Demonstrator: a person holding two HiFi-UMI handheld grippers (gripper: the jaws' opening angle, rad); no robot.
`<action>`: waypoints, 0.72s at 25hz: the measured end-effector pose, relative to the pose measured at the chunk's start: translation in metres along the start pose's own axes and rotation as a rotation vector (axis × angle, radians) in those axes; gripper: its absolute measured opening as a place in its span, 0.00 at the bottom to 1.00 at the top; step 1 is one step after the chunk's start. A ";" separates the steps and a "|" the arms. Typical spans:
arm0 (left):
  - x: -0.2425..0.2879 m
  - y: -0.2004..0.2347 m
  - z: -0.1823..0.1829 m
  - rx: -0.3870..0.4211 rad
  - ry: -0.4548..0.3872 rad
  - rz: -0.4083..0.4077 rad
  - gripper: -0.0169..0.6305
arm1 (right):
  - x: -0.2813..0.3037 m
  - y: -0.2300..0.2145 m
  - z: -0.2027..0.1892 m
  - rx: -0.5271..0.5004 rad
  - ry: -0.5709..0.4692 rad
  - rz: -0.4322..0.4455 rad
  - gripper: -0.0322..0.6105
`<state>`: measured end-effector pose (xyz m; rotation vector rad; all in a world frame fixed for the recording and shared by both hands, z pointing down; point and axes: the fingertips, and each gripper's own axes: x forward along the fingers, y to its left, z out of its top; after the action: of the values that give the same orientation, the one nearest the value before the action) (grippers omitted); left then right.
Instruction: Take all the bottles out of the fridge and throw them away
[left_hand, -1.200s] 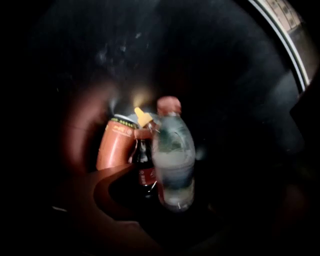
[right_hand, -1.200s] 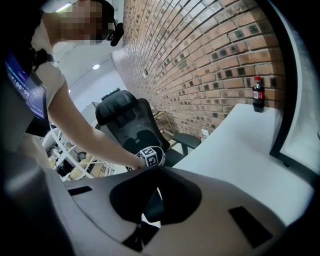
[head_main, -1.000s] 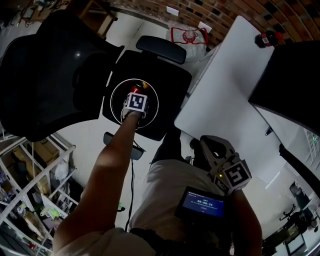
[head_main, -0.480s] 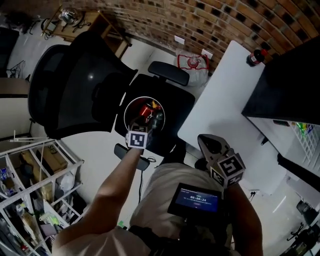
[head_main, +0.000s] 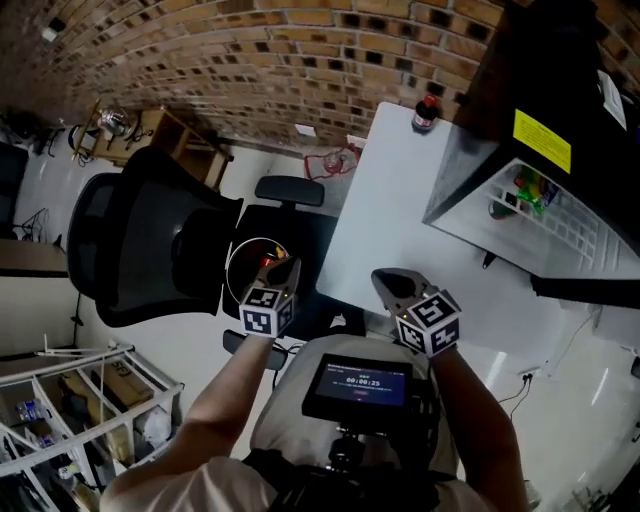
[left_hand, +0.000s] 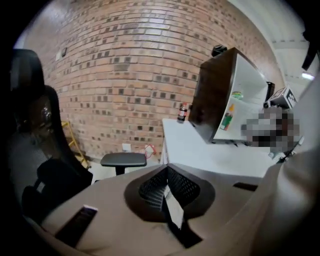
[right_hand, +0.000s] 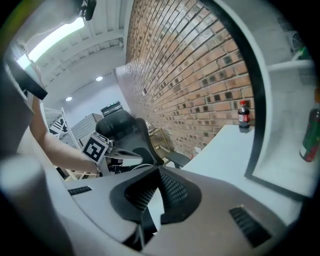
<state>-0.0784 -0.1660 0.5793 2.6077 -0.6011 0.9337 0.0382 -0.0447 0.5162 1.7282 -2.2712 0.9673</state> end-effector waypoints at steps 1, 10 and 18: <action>0.004 -0.011 0.013 0.025 -0.013 -0.031 0.03 | -0.008 -0.006 0.001 0.009 -0.019 -0.021 0.05; 0.025 -0.134 0.084 0.144 -0.112 -0.288 0.03 | -0.097 -0.051 0.015 0.047 -0.176 -0.150 0.05; 0.050 -0.246 0.121 0.266 -0.139 -0.486 0.03 | -0.184 -0.094 0.013 0.090 -0.285 -0.284 0.05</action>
<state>0.1387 -0.0176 0.4880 2.8670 0.1464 0.7159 0.1888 0.0861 0.4592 2.2795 -2.0742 0.8200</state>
